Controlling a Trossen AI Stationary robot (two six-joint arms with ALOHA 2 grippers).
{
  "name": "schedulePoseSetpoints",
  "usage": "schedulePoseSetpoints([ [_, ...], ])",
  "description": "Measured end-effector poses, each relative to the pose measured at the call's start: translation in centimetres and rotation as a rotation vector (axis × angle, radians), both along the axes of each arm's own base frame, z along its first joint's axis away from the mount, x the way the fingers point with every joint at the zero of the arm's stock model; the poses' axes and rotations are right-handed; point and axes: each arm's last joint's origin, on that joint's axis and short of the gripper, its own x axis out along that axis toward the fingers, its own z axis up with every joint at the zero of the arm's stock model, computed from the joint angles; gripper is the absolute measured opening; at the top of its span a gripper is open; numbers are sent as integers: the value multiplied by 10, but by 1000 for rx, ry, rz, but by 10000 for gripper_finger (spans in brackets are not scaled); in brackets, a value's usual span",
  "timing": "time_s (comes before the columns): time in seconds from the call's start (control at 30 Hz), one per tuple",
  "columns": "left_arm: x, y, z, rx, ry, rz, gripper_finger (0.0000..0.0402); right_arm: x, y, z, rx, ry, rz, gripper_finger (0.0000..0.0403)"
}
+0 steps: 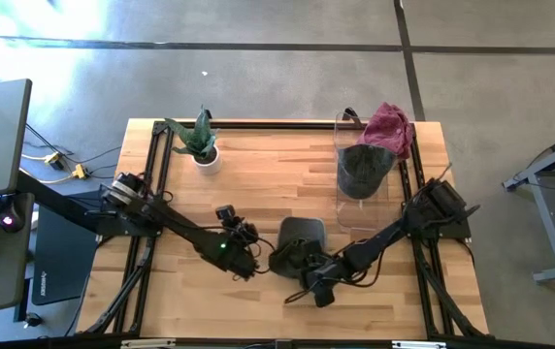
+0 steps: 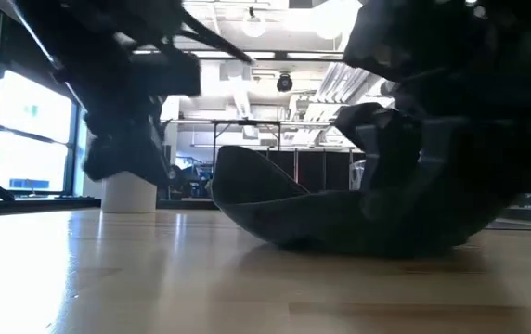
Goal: Pick & Place hat
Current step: Put the gray cap into the bottom transparent bin
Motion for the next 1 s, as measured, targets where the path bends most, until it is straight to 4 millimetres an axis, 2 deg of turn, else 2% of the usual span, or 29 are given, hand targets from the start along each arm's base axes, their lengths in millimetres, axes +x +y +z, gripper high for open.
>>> schedulePoseSetpoints([
  [0.07,-9,1,1,-16,-3,0,126,2,-2,0,1,-1,3,105],
  [0.17,-20,2,-5,-15,24,2,126,1,-6,15,19,-22,33,25],
  [0.23,-28,3,-4,-1,46,-7,126,-2,-8,38,35,-69,63,14],
  [0.33,-37,1,0,18,59,-19,126,-17,-18,80,45,-116,63,26],
  [0.4,-43,0,2,32,82,-22,127,-34,-28,114,54,-161,66,18],
  [0.5,-42,-5,4,20,48,-30,127,-69,-50,168,98,-261,59,7],
  [0.63,-40,-7,4,15,14,-35,127,-124,-91,218,215,-351,-58,14],
  [0.73,-37,-7,4,2,-7,-34,126,-167,-123,235,209,-391,-181,6],
  [0.83,-36,-7,4,31,-13,-55,127,-198,-143,243,147,-445,-251,9],
  [0.9,-35,-8,5,51,-18,-68,127,-210,-152,246,88,-477,-261,13],
  [1.0,-34,-8,5,62,-33,-75,127,-218,-161,247,-10,-493,-298,8],
])
